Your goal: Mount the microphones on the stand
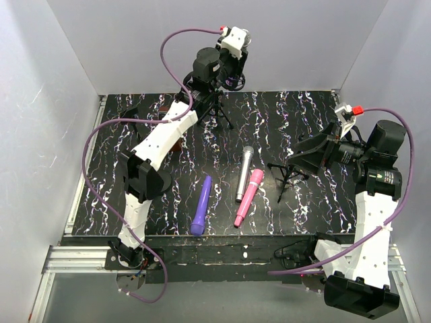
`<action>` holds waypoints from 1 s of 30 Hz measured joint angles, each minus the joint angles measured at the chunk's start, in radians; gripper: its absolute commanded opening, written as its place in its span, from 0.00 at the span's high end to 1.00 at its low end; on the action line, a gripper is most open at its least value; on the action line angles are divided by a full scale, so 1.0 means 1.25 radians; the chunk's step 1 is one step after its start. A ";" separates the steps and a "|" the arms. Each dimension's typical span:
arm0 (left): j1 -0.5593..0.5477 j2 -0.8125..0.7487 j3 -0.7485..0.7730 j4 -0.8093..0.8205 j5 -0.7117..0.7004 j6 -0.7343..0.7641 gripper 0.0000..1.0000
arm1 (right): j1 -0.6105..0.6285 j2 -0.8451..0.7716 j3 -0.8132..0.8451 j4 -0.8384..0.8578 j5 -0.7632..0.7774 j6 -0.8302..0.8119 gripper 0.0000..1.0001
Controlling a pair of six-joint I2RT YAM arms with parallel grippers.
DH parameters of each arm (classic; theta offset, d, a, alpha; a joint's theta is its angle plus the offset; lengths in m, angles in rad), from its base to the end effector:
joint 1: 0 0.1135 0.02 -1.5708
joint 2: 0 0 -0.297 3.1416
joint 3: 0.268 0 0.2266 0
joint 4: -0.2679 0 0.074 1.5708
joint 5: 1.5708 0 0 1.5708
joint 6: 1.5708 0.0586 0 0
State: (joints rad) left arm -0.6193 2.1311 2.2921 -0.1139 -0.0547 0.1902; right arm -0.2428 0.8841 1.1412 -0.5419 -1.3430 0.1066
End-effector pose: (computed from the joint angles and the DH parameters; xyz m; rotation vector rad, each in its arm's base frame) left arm 0.4222 -0.2971 0.4656 0.5624 1.4242 -0.3007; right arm 0.1220 0.0286 0.4323 -0.6245 1.6473 1.1230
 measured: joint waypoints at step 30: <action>0.020 -0.024 -0.026 -0.037 0.035 0.019 1.00 | -0.005 0.000 -0.008 0.018 -0.006 0.020 0.12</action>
State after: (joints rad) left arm -0.5941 2.1010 2.2593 -0.1596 -0.0113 0.2142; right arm -0.2489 0.8845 1.1309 -0.5198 -1.3506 0.1322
